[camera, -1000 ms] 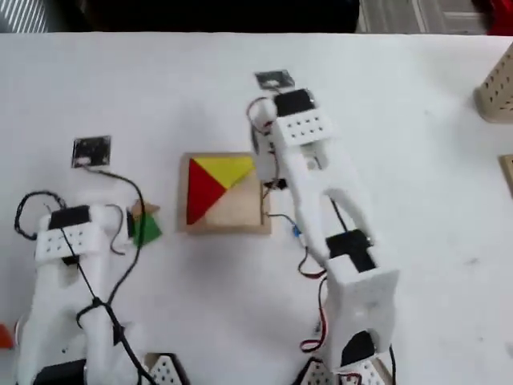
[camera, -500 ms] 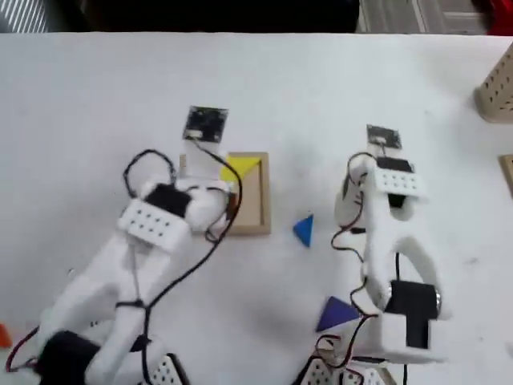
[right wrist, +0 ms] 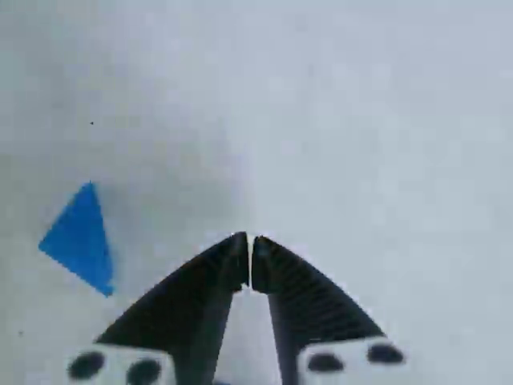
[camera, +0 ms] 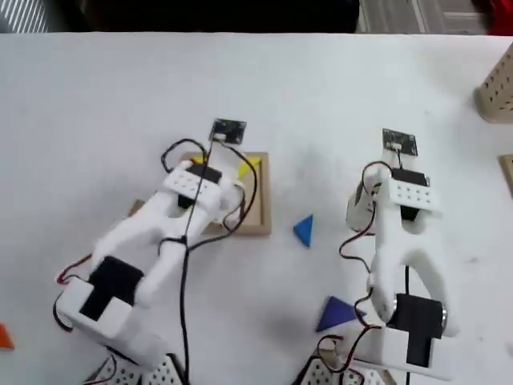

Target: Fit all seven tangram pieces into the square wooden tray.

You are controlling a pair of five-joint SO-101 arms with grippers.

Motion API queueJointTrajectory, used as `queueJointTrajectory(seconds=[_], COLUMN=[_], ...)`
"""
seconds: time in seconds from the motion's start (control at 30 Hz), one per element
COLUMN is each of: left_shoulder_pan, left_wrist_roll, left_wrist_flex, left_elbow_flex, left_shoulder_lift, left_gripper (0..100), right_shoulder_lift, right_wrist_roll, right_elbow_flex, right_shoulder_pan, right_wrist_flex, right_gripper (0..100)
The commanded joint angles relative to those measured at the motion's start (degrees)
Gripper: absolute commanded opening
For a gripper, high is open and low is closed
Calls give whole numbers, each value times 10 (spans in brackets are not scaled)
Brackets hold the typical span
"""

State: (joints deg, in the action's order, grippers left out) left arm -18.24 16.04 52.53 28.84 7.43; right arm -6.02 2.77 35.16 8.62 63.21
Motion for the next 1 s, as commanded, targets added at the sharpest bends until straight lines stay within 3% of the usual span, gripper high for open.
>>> queueJointTrajectory(seconds=[0.0,0.13,0.4,0.6,0.77,0.97], left_shoulder_pan=[73,109,87,95,218,463], left_wrist_roll=[5,5,-24,-47,-48,-137], left_wrist_flex=[2,5,55,130,158,234], left_elbow_flex=[-23,-21,-31,-14,25,42], left_shoulder_lift=[0,0,-19,-184,-339,-435], left_gripper=[90,90,90,90,93,94], right_shoulder_lift=[-23,-23,-23,-23,-23,-24], right_wrist_roll=[10,10,10,9,8,9], right_elbow_flex=[-3,-2,-1,-1,5,14], right_shoulder_pan=[5,4,4,5,5,4], right_wrist_flex=[-7,-7,-7,-7,-17,-35], right_gripper=[18,18,18,18,18,18])
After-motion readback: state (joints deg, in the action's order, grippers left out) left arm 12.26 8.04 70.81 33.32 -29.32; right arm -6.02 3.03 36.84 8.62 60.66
